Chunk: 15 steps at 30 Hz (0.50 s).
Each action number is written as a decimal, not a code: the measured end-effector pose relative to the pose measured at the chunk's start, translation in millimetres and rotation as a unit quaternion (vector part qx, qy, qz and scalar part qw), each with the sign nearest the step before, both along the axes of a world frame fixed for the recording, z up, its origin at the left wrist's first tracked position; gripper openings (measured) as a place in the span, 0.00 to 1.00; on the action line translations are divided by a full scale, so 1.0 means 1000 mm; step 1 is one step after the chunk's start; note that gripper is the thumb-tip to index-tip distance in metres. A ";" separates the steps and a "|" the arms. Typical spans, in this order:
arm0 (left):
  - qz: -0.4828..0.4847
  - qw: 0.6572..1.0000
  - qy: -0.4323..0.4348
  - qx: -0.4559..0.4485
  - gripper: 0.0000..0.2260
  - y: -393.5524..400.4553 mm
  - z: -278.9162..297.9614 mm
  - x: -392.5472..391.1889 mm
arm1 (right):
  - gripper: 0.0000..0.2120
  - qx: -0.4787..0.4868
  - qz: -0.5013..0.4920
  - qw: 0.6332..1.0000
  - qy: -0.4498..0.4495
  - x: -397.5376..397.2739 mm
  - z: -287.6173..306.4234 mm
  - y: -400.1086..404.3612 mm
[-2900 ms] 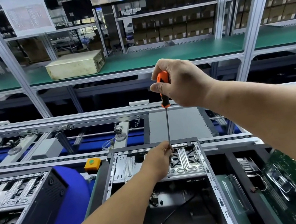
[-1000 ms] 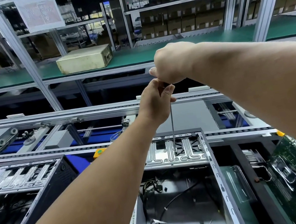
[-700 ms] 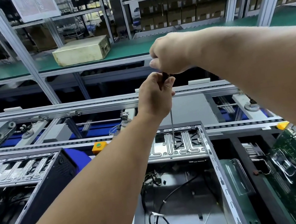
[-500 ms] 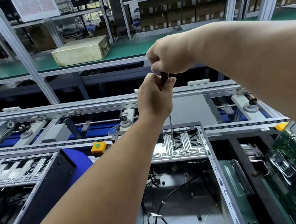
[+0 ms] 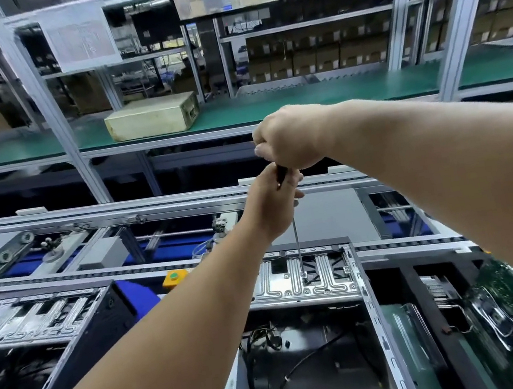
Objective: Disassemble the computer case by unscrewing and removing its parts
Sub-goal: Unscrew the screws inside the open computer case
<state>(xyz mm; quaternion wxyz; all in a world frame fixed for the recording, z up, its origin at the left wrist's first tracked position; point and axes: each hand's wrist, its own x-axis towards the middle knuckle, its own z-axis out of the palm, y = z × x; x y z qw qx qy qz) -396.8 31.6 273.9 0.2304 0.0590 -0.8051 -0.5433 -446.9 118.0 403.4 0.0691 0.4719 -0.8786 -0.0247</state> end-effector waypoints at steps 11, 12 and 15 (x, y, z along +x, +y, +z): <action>-0.015 0.970 -0.198 -0.137 0.17 -0.012 -0.122 0.034 | 0.12 -0.016 -0.019 0.984 -0.179 0.005 0.014 0.009; -0.018 0.960 -0.232 -0.154 0.18 -0.011 -0.135 0.039 | 0.12 -0.014 -0.030 0.983 -0.183 0.005 0.014 0.008; -0.028 0.930 -0.275 -0.244 0.21 -0.009 -0.164 0.048 | 0.24 0.044 -0.071 0.994 -0.076 0.004 0.014 0.007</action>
